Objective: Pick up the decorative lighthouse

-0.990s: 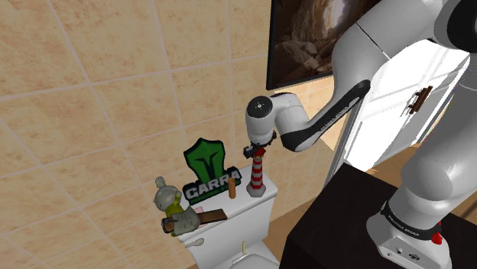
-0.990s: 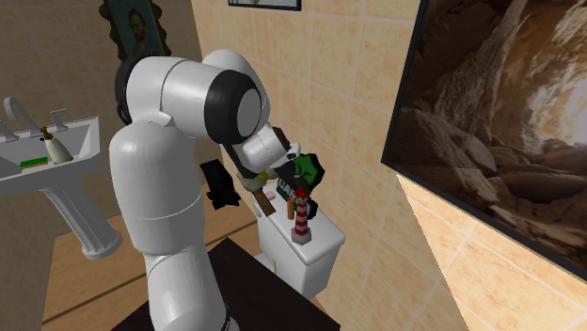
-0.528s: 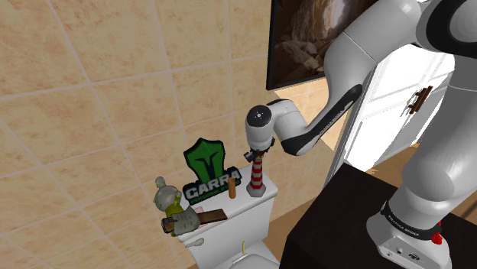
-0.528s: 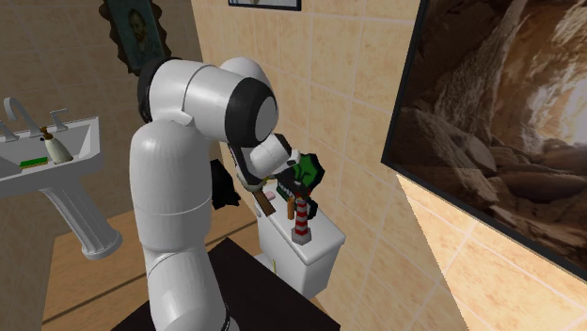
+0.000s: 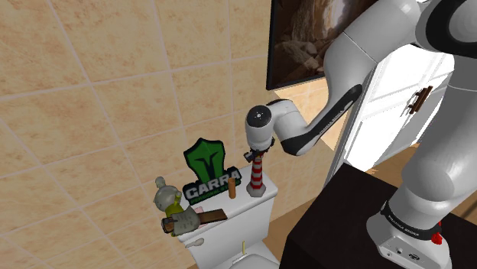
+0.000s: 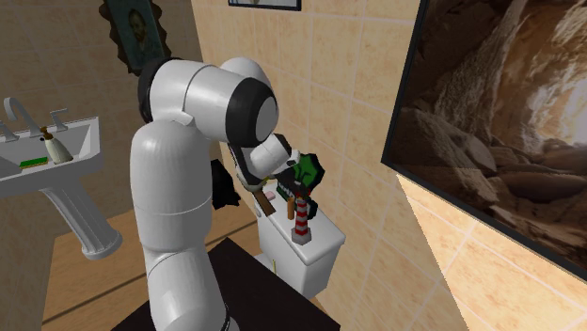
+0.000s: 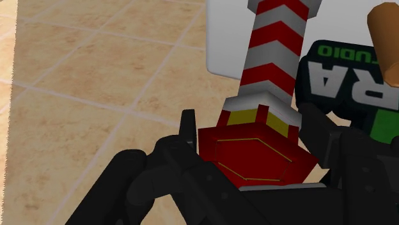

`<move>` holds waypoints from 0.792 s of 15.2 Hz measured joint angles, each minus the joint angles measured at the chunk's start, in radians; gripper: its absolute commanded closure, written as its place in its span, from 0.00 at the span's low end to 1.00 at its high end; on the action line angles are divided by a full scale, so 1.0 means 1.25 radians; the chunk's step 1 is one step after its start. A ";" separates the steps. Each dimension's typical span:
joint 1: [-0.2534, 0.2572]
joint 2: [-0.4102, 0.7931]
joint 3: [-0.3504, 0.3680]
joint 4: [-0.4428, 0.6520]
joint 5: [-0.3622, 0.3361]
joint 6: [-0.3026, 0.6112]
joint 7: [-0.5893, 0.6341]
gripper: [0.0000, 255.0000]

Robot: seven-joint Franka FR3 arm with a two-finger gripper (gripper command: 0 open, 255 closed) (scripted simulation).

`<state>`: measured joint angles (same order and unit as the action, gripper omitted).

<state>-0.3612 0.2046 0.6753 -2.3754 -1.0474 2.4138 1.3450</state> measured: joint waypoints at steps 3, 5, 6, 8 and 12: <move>-0.006 -0.015 0.005 -0.004 0.021 0.000 -0.021 1.00; -0.011 -0.037 0.013 -0.007 0.050 -0.001 -0.046 1.00; -0.014 -0.048 0.017 -0.007 0.067 -0.003 -0.060 1.00; -0.019 -0.069 0.023 -0.007 0.098 -0.005 -0.088 1.00; -0.025 -0.118 0.034 -0.011 0.165 -0.011 -0.144 1.00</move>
<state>-0.3927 0.0564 0.7179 -2.3896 -0.8416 2.3996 1.1647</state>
